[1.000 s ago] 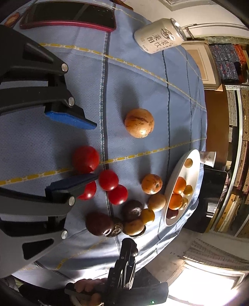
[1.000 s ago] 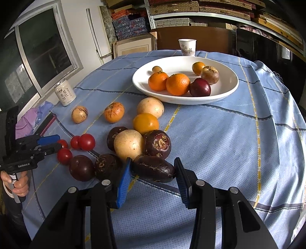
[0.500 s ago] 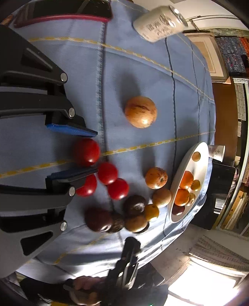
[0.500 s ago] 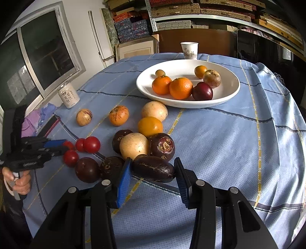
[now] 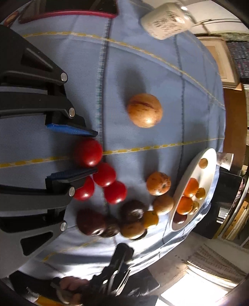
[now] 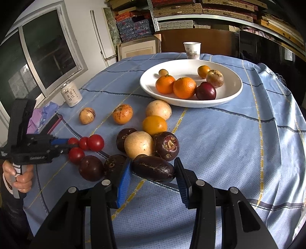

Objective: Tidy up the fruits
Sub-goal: 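Grasp a red tomato with the left tool while the right tool grasps a dark elongated purple fruit, then carry the tomato and purple fruit onto the white plate and open both tools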

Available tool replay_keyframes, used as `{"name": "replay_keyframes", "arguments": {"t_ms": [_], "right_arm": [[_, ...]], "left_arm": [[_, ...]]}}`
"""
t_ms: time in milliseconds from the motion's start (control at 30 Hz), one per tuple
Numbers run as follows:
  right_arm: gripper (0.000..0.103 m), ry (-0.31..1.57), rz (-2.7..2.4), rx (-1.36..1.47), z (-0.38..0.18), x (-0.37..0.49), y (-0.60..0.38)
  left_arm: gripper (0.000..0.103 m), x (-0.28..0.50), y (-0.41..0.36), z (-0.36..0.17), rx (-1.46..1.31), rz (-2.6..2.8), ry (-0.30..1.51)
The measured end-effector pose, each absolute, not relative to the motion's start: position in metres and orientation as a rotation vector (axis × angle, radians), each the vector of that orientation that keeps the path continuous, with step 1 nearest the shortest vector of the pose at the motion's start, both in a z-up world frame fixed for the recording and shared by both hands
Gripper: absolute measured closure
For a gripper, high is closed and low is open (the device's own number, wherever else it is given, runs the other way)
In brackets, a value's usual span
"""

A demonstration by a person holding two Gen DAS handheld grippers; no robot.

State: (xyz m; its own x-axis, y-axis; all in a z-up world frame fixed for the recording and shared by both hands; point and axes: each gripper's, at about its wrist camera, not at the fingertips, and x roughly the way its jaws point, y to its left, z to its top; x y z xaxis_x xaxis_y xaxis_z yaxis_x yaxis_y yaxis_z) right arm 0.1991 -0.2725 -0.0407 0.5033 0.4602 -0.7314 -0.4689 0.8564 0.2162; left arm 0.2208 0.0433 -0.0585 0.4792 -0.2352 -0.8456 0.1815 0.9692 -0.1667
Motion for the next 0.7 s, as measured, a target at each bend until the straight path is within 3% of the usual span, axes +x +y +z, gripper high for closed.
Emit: {"name": "replay_keyframes", "arguments": {"t_ms": [400, 700], "right_arm": [[0.058, 0.865, 0.563, -0.011, -0.039, 0.197, -0.273], [0.058, 0.799, 0.575, -0.034, -0.033, 0.190, -0.271]], "left_arm": [[0.074, 0.199, 0.046, -0.052, -0.040, -0.204, 0.939], [0.074, 0.195, 0.036, -0.004, -0.043, -0.288, 0.796]]}}
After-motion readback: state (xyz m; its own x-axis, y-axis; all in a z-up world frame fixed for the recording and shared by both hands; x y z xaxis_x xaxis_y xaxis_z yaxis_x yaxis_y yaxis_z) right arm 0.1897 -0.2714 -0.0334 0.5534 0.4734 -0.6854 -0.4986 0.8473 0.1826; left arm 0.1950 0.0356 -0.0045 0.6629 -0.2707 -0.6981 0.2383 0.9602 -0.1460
